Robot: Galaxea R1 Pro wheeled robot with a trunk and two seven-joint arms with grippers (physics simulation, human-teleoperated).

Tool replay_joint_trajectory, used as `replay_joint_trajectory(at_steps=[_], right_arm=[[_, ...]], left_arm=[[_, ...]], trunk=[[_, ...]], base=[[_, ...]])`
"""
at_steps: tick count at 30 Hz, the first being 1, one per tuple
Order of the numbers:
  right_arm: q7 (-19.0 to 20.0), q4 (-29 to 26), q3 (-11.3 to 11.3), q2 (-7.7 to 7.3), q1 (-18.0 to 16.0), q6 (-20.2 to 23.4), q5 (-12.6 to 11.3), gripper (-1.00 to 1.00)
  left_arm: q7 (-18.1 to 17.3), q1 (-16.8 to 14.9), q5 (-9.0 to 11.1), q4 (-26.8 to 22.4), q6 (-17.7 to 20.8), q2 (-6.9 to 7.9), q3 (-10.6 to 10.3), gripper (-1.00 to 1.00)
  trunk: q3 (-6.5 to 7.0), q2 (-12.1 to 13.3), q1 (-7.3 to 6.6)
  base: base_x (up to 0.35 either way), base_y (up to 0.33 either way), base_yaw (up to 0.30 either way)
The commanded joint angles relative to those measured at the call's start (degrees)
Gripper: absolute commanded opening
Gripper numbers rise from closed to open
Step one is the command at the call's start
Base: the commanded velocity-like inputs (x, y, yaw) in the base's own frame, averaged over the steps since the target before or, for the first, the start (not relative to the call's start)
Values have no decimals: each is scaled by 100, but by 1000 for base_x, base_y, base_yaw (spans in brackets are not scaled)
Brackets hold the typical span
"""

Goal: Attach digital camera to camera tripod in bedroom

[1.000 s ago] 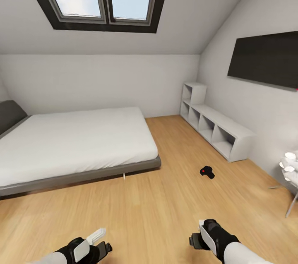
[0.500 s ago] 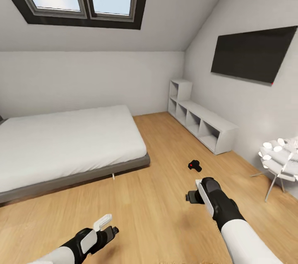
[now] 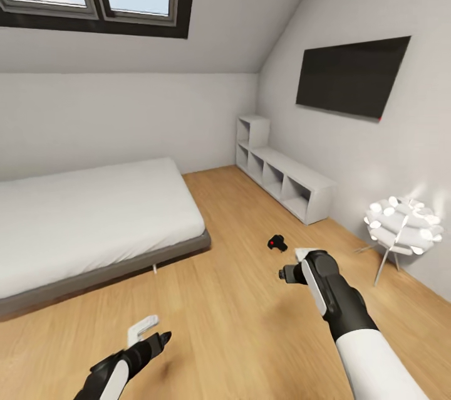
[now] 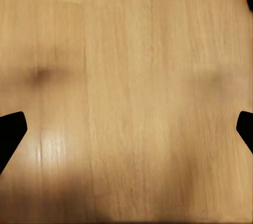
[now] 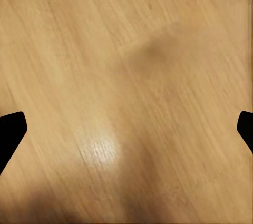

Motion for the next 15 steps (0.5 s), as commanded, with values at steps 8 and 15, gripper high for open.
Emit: replay_joint_trajectory(at_steps=[8, 15], right_arm=[[-37, -423, 175, 15, 53, 22, -26, 100], [-35, -732, 225, 18, 152, 22, -26, 100]], left_arm=[[135, 391, 61, -736, 262, -5, 105, 100], [146, 460, 62, -864, 302, 0, 183, 100]], trunk=[[-62, -3, 0], [-111, -3, 0]], base=[[0, 0, -215], [0, 0, -215]])
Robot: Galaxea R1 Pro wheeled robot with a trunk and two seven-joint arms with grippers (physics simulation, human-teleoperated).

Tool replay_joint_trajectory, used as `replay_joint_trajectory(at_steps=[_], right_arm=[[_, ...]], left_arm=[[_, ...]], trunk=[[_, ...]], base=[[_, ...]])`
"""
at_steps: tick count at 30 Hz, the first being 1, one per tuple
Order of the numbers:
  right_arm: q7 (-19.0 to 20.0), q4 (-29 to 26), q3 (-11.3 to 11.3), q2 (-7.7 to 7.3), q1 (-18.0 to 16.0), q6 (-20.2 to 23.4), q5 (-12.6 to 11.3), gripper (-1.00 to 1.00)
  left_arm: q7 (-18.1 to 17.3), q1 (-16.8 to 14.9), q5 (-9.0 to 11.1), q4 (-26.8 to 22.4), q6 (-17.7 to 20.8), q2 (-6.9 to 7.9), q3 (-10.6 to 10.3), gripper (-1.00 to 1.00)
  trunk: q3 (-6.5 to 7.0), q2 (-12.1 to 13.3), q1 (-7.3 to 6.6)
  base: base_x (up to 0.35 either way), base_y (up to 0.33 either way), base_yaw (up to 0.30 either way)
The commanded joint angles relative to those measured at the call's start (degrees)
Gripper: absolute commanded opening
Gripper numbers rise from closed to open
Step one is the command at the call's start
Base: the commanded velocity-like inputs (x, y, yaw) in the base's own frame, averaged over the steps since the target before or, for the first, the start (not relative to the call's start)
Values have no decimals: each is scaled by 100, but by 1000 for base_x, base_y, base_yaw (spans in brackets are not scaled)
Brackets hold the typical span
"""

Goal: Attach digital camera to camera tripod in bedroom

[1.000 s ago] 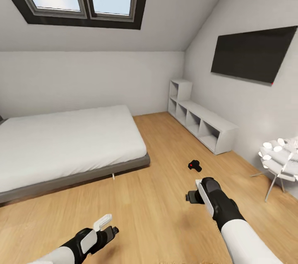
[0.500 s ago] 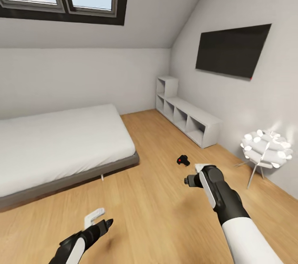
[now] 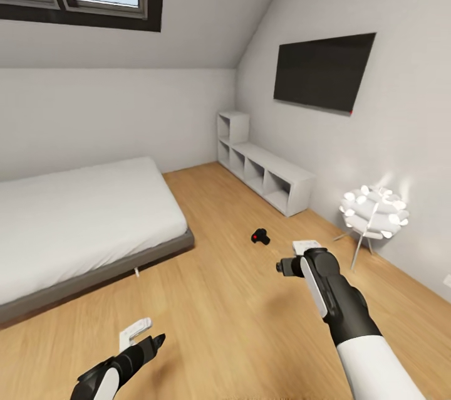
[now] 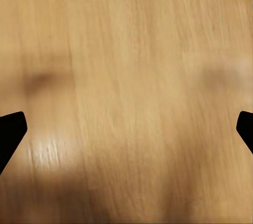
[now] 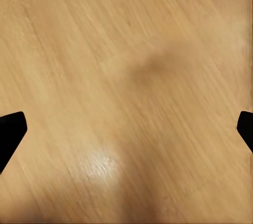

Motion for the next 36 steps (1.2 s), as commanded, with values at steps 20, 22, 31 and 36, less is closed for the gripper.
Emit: replay_joint_trajectory(at_steps=[20, 22, 31, 36], right_arm=[[-40, -358, 326, 2, 163, 22, -31, 100], [-39, -362, 327, 2, 169, 22, -32, 100], [-36, -393, 344, 11, 225, 22, -34, 100], [-35, -395, 348, 36, 250, 22, -33, 100]], left_arm=[[28, 32, 75, -65, 94, -18, 482, 100], [27, 34, 74, -65, 95, -18, 480, 100], [26, 33, 61, 3, 119, -41, 443, 100], [26, 33, 51, 46, 126, -50, 434, 100]], trunk=[[-146, -3, 0], [-160, -3, 0], [-223, -3, 0], [-255, -3, 0]], base=[[109, 55, -215], [280, 144, -215], [302, 132, -214], [317, 113, -179]])
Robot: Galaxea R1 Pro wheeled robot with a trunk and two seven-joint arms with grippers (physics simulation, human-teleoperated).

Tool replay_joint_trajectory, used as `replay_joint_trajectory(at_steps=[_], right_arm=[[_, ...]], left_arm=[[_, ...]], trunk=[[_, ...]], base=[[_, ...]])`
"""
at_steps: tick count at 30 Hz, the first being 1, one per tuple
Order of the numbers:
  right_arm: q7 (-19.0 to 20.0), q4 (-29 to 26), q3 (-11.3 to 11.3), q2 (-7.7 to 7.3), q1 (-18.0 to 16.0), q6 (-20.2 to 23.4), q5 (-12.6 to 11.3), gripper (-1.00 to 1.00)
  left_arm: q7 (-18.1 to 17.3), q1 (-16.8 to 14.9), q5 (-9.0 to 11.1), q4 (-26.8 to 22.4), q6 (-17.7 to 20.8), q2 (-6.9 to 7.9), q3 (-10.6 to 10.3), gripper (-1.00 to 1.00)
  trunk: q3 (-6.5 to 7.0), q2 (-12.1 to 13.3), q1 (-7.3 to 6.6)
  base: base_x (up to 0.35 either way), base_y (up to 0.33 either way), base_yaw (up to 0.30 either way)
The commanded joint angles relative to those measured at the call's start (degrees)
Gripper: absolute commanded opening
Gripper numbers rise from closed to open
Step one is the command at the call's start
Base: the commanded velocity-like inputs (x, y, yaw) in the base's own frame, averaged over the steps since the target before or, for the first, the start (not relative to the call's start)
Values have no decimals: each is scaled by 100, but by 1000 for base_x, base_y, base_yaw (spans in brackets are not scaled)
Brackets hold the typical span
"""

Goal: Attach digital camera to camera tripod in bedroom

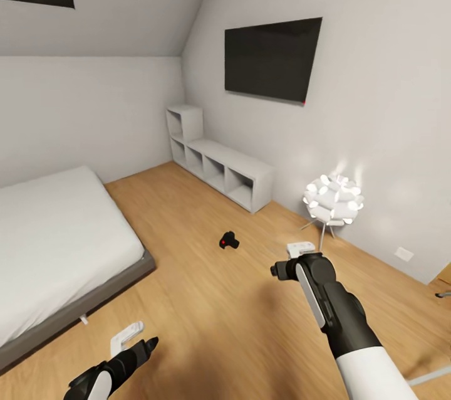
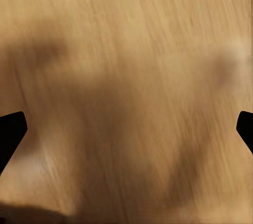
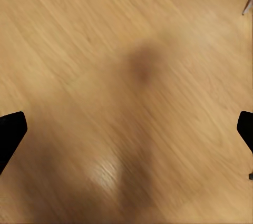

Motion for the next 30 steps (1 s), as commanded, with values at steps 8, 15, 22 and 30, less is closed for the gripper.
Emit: replay_joint_trajectory(at_steps=[8, 15, 22, 30], right_arm=[[-46, 2, 3, 50, 41, 23, -15, 100], [-37, 73, 38, 73, 121, 23, -3, 100], [-20, 162, 285, 62, 144, 23, -10, 100], [13, 143, 385, 42, 303, 23, -17, 100]], left_arm=[[40, -2, 58, 16, 57, 2, 7, 100], [42, -2, 56, 24, 82, 1, 9, 100], [50, -2, 51, 27, 80, 11, 12, 100], [61, -2, 53, 35, 82, 10, 13, 100]], trunk=[[-27, -3, 3], [-31, -3, 3], [-31, -3, 3], [-31, -3, 3]], base=[[316, 127, -69], [306, 160, -15], [317, 121, -2], [325, 94, 0]])
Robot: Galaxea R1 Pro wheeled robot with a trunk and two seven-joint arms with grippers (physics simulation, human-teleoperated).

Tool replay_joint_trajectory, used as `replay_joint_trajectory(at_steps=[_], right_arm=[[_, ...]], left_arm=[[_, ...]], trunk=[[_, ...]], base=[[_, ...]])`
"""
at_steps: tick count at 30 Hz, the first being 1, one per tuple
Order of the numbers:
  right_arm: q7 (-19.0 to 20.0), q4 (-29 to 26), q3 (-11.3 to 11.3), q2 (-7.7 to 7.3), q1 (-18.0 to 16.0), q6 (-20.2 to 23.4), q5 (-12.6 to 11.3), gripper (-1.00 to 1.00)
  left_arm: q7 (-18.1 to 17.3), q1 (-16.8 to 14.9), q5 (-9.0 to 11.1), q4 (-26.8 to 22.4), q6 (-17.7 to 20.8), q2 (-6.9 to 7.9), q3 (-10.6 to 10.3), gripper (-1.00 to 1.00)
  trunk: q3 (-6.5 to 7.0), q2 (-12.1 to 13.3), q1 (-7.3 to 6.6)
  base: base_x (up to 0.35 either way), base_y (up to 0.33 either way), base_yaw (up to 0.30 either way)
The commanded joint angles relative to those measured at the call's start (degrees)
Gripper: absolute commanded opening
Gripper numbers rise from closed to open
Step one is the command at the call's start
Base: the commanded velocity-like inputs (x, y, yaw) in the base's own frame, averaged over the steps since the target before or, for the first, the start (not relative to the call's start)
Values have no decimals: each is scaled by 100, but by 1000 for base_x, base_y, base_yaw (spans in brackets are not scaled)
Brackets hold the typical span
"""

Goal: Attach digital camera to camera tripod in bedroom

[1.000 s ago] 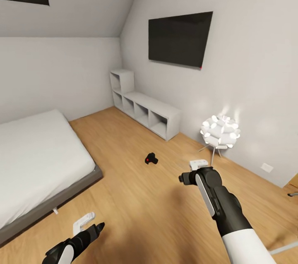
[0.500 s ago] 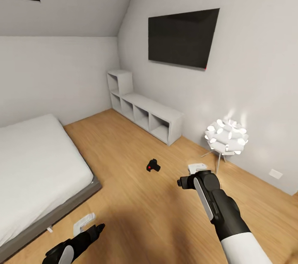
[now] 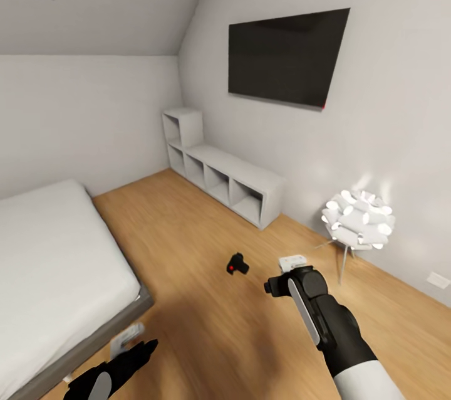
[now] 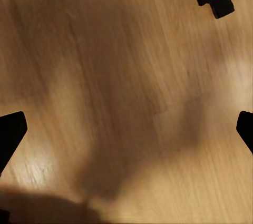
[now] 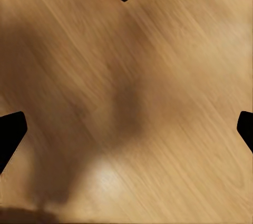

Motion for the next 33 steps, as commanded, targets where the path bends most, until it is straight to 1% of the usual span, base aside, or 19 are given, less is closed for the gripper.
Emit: replay_joint_trajectory(at_steps=[1, 8, 12, 20, 26, 30, 33], right_arm=[[-38, -11, 8, -1, 0, 24, -26, 100], [-33, -43, 22, 14, 12, 24, -26, 100], [-31, -57, 26, 24, 15, 24, -31, 100], [33, -12, 34, 60, 11, 24, -28, 100], [45, 25, 30, 146, 8, 24, -19, 100], [45, 30, 24, 150, 10, 24, -18, 100], [48, 31, 8, 126, 15, 24, -25, 100]], left_arm=[[44, -3, 62, 6, 32, -4, 8, 100], [36, -9, 58, 164, 32, -16, 11, 100], [22, -11, 56, 186, 34, -25, 5, 100], [6, -11, 66, 170, 70, -9, 8, 100], [10, -11, 61, 172, 89, -5, 7, 100], [11, -15, 60, 177, 104, -1, 10, 100], [13, -17, 58, 179, 111, 3, 12, 100]], trunk=[[-6, -3, 3], [-6, -3, 3], [-6, -3, 3], [-6, -3, 3], [-6, -3, 3], [-4, -3, 3], [1, -3, 3]], base=[[327, 90, 0], [328, 88, -4], [328, 86, -146], [328, 84, -247], [329, 86, -274], [328, 107, -276], [323, 134, -276]])
